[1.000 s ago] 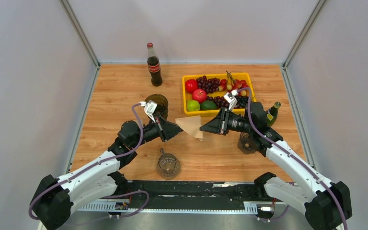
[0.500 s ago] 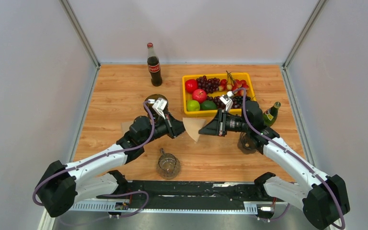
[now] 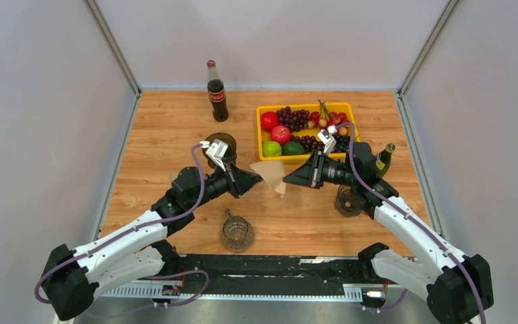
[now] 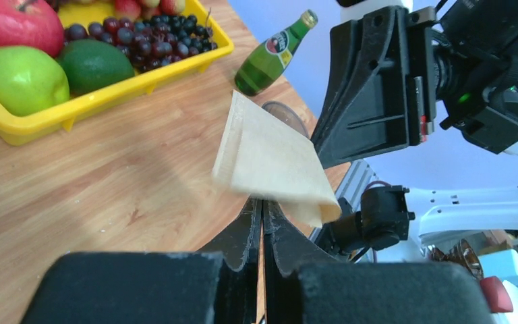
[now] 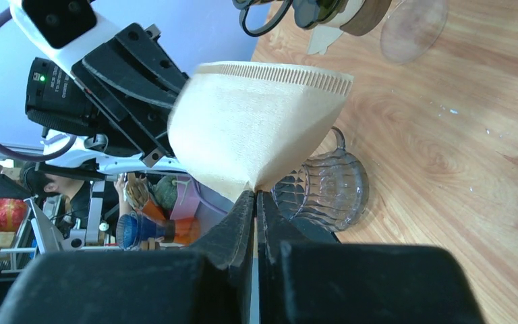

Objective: Place the coffee filter in the dripper

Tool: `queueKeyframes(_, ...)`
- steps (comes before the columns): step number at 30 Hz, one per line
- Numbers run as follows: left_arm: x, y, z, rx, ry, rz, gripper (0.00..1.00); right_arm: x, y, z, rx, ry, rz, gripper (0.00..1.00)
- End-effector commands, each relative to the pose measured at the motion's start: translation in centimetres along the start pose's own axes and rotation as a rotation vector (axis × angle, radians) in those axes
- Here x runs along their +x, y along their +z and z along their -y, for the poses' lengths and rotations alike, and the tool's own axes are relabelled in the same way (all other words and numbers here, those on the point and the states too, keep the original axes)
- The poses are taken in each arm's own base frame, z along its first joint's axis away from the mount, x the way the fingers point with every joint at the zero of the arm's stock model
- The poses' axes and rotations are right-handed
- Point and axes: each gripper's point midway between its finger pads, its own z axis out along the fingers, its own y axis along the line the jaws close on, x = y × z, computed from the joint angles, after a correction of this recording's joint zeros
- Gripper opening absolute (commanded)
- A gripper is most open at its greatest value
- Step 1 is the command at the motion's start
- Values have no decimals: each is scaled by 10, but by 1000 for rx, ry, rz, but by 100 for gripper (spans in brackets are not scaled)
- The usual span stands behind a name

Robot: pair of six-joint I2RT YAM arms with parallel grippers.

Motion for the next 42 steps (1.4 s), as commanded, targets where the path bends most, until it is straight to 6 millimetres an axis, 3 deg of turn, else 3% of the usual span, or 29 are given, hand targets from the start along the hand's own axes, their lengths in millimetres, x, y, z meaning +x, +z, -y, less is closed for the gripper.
queueKeyframes(1,-4,-14,-6,-48,54,19,6,-17,-6,-19,-36,-34,64,5)
queueKeyframes(13,-4,-23,-20,-134,97,7,4,-16,-7,-29,-64,-30,47,5)
queueKeyframes(14,-4,-23,-15,-108,98,5,6,-17,-7,-28,-63,-30,47,5)
queueKeyframes(17,-4,-26,4,-5,99,14,36,-16,-6,-27,-60,-28,46,5)
queueKeyframes(19,-7,-30,11,22,96,34,48,-17,-6,-27,-59,-27,47,5)
queueKeyframes(23,-14,-35,8,0,90,76,48,-16,-7,-26,-56,-39,49,6)
queueKeyframes(25,-14,-34,6,-12,84,71,53,-16,-6,-21,-43,-54,56,11)
queueKeyframes(26,-13,-34,6,-15,83,65,63,-15,-6,-14,-22,-63,61,16)
queueKeyframes(29,-10,-32,4,-26,79,40,77,-11,-5,15,99,-93,53,34)
queueKeyframes(31,-9,-33,3,-28,80,34,89,-12,-8,48,274,-119,58,55)
queueKeyframes(33,-7,-34,2,-37,81,29,98,-10,-18,85,510,-130,72,67)
queueKeyframes(37,-1,-41,-7,-73,81,16,100,-2,-39,138,886,-148,97,74)
queueKeyframes(42,7,-52,-20,-132,75,13,100,44,-23,167,1030,-246,-98,78)
